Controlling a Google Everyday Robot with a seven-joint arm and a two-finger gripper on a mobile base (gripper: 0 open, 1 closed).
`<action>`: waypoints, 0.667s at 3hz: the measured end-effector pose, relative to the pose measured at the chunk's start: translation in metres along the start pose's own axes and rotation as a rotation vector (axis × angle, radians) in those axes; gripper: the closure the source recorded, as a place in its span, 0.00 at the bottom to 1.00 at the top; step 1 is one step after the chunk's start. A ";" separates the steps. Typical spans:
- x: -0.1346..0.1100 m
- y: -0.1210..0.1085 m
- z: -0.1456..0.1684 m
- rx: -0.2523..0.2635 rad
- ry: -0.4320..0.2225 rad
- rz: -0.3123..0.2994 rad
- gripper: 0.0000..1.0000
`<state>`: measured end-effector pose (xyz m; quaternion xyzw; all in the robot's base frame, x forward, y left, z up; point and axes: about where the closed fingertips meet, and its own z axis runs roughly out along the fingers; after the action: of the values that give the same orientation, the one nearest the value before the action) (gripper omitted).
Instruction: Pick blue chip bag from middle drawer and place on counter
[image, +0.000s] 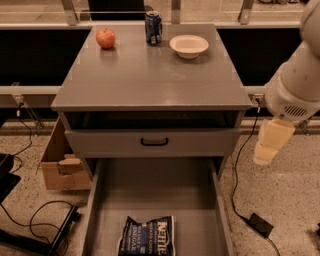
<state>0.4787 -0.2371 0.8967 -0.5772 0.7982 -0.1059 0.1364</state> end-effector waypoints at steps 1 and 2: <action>0.001 0.011 0.068 -0.021 -0.050 0.034 0.00; -0.013 0.031 0.131 -0.057 -0.145 0.082 0.00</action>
Offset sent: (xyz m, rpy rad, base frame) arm 0.0381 0.0491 -0.2117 0.3353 -0.0181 -0.0343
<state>0.4994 -0.2162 0.7643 -0.5540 0.8117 -0.0354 0.1815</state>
